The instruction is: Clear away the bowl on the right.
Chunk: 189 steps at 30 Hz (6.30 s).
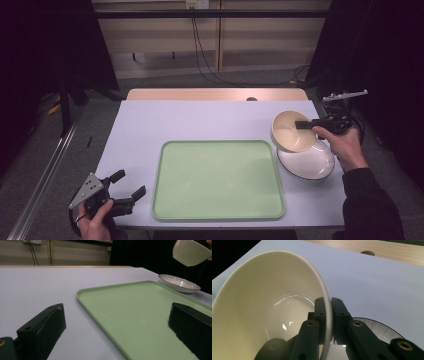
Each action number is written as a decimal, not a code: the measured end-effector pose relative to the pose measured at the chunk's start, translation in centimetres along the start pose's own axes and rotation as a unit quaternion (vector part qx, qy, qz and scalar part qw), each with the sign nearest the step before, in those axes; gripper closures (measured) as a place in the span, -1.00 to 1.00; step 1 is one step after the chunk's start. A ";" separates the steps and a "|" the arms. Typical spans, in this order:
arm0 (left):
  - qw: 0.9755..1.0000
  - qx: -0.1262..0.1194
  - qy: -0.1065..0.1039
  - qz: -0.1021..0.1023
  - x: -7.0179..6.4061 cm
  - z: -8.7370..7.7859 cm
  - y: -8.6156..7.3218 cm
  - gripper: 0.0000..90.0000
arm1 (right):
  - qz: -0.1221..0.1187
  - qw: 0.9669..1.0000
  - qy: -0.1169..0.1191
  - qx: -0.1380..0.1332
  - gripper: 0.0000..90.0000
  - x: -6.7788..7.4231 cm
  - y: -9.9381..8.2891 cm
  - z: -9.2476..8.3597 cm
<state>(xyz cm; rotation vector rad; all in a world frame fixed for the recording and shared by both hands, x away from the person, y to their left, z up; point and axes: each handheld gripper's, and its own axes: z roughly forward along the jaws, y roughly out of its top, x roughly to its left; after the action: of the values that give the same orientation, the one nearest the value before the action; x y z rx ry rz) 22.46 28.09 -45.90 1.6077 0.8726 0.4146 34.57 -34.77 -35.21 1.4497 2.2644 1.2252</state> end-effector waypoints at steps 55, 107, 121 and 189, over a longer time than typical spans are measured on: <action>1.000 0.003 0.000 0.001 0.1 0.0 0.0 -0.97 | 0.025 0.995 0.006 0.100 0.87 1.7 1.0 11.2; 1.000 0.003 -0.002 0.005 0.1 0.0 0.0 -0.97 | 0.010 0.992 -0.017 0.128 0.87 0.9 -2.0 13.6; 1.000 0.003 -0.002 0.004 0.1 0.0 0.0 -0.97 | -0.015 0.996 -0.008 0.087 0.19 0.9 -2.0 13.4; 1.000 -0.002 0.008 -0.006 0.0 -0.1 0.0 -0.97 | -0.015 0.995 -0.066 -0.072 -0.91 2.5 -7.6 1.2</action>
<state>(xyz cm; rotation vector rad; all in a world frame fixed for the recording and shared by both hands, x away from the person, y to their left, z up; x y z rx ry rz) 22.42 28.15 -45.91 1.5977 0.8922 0.4209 28.94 -33.43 -40.81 1.3961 2.0585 1.2182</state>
